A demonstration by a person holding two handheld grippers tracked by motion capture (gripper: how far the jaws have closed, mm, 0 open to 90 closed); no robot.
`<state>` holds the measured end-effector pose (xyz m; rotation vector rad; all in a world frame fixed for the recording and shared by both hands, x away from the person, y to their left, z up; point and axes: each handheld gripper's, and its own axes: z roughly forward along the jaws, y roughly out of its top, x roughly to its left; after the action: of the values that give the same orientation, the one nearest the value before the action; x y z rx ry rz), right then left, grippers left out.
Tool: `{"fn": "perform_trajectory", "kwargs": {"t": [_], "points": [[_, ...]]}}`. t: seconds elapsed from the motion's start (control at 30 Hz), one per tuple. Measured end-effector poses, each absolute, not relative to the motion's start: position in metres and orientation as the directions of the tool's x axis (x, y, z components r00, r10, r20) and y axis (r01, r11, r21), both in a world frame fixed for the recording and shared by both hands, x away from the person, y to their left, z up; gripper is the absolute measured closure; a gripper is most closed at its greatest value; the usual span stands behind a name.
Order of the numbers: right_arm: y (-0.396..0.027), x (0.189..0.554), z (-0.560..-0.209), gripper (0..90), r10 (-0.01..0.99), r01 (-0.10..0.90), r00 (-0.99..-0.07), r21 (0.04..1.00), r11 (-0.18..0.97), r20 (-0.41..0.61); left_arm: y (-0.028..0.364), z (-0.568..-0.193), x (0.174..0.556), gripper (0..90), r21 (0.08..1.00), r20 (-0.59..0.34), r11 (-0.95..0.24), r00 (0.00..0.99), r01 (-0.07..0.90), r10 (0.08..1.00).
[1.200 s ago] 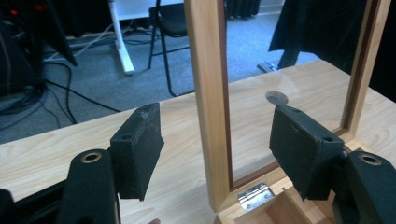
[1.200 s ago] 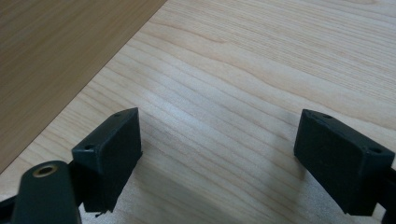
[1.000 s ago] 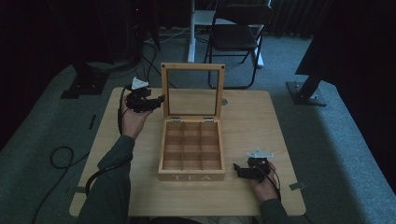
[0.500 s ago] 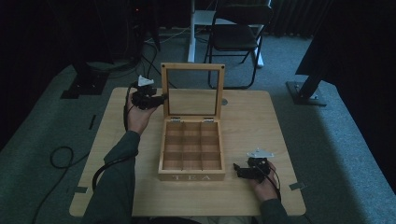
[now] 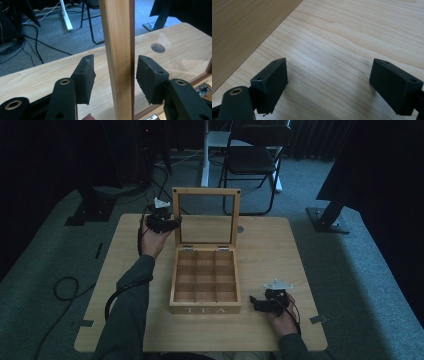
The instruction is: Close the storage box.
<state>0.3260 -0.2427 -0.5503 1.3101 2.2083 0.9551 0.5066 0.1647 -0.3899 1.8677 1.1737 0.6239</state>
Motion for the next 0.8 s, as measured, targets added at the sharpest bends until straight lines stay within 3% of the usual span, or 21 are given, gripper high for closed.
{"fn": "perform_trajectory", "kwargs": {"t": [0.3,0.8], "points": [[-0.243,0.326,-0.550,14.5,0.876,0.604,-0.482,0.726,0.328,0.005,0.152,-0.395,0.514,47.9,0.837,-0.007,-0.261,0.485,0.482,0.874],[-0.242,0.326,-0.550,14.5,0.876,0.605,-0.483,0.726,0.328,0.006,0.157,-0.397,0.508,48.4,0.864,-0.057,-0.208,0.499,0.458,0.865]]}}
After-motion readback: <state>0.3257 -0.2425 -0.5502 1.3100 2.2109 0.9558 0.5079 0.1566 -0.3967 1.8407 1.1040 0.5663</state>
